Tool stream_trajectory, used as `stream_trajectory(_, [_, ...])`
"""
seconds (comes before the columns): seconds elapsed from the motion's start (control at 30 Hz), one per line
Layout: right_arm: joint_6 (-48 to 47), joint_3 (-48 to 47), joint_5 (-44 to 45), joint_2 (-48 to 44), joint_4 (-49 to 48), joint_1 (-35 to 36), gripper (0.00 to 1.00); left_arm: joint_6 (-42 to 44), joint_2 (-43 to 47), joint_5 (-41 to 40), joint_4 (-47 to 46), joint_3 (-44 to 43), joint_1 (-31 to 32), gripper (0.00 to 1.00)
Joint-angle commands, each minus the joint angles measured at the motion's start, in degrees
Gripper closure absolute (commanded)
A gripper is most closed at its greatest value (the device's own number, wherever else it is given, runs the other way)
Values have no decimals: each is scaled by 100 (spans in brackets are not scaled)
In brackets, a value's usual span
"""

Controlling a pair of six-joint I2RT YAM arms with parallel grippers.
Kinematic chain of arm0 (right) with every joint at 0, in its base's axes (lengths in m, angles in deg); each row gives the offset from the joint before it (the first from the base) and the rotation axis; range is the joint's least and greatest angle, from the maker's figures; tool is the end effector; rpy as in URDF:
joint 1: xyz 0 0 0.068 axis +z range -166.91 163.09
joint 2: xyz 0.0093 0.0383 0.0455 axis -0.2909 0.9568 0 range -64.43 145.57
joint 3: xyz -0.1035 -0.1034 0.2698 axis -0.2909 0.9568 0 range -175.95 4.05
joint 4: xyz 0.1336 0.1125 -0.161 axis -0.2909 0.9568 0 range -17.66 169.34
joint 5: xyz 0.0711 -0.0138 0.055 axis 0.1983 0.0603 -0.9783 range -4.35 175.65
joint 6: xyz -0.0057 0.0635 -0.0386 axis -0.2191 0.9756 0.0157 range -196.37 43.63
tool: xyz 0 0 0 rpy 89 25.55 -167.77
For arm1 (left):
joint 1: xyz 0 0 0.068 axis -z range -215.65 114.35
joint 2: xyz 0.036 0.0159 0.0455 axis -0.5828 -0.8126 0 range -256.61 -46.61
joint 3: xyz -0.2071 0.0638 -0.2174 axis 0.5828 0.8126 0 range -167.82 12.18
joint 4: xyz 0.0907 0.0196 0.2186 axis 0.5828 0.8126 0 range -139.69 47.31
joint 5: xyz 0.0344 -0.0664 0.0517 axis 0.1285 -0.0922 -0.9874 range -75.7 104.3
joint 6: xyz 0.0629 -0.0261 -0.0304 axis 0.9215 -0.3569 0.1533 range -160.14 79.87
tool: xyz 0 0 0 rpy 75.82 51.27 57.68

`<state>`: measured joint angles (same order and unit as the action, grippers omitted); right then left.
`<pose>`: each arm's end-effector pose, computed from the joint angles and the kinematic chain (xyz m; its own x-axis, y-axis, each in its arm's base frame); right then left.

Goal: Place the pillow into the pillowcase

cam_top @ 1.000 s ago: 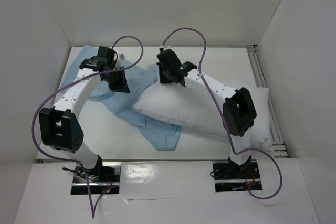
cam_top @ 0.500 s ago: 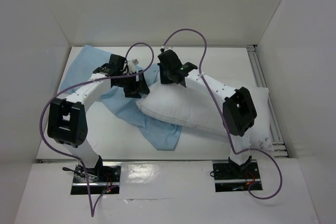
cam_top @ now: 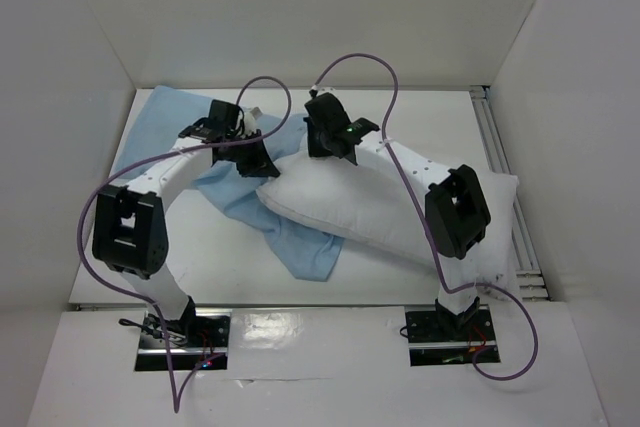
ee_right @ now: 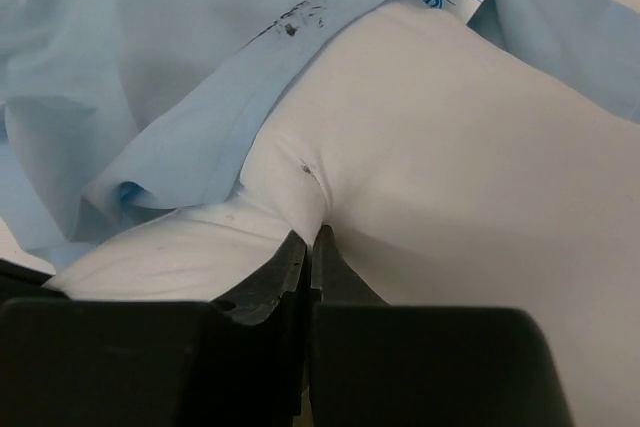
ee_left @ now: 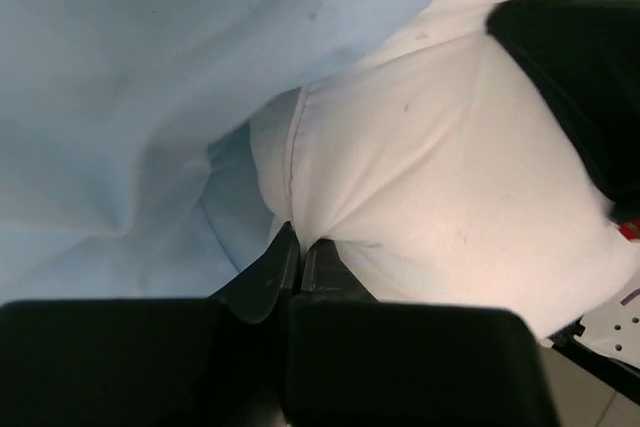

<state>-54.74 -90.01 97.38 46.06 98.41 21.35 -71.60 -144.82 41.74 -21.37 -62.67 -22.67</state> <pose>0.3627 0.2698 0.2978 -0.6733 -0.0712 -0.7359 -0.2587 0.9551 0.1442 0.3522 -0.1109 0.2761 -0.9015 -0.2677 -0.3402 0.0084 0.7749 -0.6320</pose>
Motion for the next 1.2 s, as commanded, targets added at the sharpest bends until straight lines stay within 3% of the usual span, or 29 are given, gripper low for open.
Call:
stream_trajectory(0.0, [-26,204,-39,-168,153,15,100,228,785,-502,-37,-215,-277,100])
stream_trajectory(0.1, [-167,257,-144,-169,101,15,100,500,1059,-425,340,-214,-339,100])
stream_trajectory(0.23, [-282,318,-144,-283,303,15,100,825,840,303,666,-329,-339,100])
stream_trajectory(0.27, [-282,318,-214,-344,459,15,96,826,743,367,771,-329,-278,100])
stream_trajectory(0.3, [-282,318,-310,-397,461,15,81,896,586,367,772,-329,-199,100])
stream_trajectory(0.37, [-282,484,-617,-564,461,15,39,975,462,525,825,-276,-138,73])
stream_trajectory(0.43, [-282,485,-707,-827,391,84,27,975,461,525,886,-224,-137,39])
stream_trajectory(0.47, [-282,485,-707,-898,391,189,25,975,565,351,886,-223,-137,18])
stream_trajectory(0.57, [-282,415,-505,-1126,654,365,21,975,786,-140,1096,-450,-137,0])
stream_trajectory(0.7, [-396,415,-40,-1443,873,699,11,1046,926,-485,1387,-767,-303,0])
stream_trajectory(0.8, [-396,284,443,-1443,1032,1006,7,854,980,-433,1274,-646,-471,9])
stream_trajectory(0.83, [-396,283,566,-1443,1119,1060,6,800,980,-433,1273,-584,-541,15])
stream_trajectory(0.87, [-396,283,568,-1443,1181,1113,6,747,980,-433,1186,-505,-541,33])
stream_trajectory(0.93, [-396,283,733,-1443,1251,1288,4,641,980,-371,1185,-312,-655,58])
stream_trajectory(0.97, [-396,283,839,-1443,1252,1367,2,563,980,-319,1133,-233,-656,78])
stream_trajectory(1.0, [-344,231,971,-1443,1330,1542,0,484,980,-257,1132,-40,-725,82])
stream_trajectory(1.03, [-343,230,1085,-1443,1331,1631,0,483,1041,-205,1063,75,-726,82])
stream_trajectory(1.17, [-343,-112,1550,-1006,1454,2062,0,351,1103,95,737,497,-927,62])
